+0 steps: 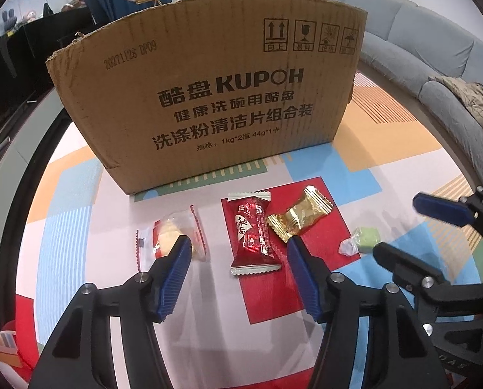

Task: Organize snacks
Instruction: 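Lower the left tool onto the red wrapped bar while the right tool lowers onto the green candy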

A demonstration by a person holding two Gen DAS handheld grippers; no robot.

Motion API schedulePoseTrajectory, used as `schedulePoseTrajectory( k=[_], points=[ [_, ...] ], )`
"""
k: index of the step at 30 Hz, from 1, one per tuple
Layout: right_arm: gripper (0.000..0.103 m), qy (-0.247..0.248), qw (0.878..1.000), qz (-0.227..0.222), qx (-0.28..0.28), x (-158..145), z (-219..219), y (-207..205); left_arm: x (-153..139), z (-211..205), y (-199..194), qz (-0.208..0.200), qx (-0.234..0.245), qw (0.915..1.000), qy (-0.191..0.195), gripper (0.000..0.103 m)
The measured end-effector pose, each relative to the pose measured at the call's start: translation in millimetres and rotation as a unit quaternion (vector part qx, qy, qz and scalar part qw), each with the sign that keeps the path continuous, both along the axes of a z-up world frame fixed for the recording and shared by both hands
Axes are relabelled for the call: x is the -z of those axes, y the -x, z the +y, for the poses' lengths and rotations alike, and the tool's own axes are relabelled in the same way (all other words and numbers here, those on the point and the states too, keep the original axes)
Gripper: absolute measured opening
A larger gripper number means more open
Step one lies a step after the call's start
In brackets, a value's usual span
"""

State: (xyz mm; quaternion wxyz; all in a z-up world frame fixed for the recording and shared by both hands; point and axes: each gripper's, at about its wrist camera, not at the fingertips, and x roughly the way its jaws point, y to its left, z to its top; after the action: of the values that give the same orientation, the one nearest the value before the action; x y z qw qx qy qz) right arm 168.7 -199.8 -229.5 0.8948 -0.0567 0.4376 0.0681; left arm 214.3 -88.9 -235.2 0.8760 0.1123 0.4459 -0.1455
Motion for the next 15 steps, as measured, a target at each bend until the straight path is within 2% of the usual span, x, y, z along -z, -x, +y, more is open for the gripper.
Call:
schedulePoseTrajectory(
  k=[15],
  points=[
    [0.055, -0.007, 1.0, 0.013, -0.011, 14.5, 4.5, -5.0, 13.9, -1.5, -8.6, 0.01, 0.001, 0.9999, 0.005, 0.053]
  ],
)
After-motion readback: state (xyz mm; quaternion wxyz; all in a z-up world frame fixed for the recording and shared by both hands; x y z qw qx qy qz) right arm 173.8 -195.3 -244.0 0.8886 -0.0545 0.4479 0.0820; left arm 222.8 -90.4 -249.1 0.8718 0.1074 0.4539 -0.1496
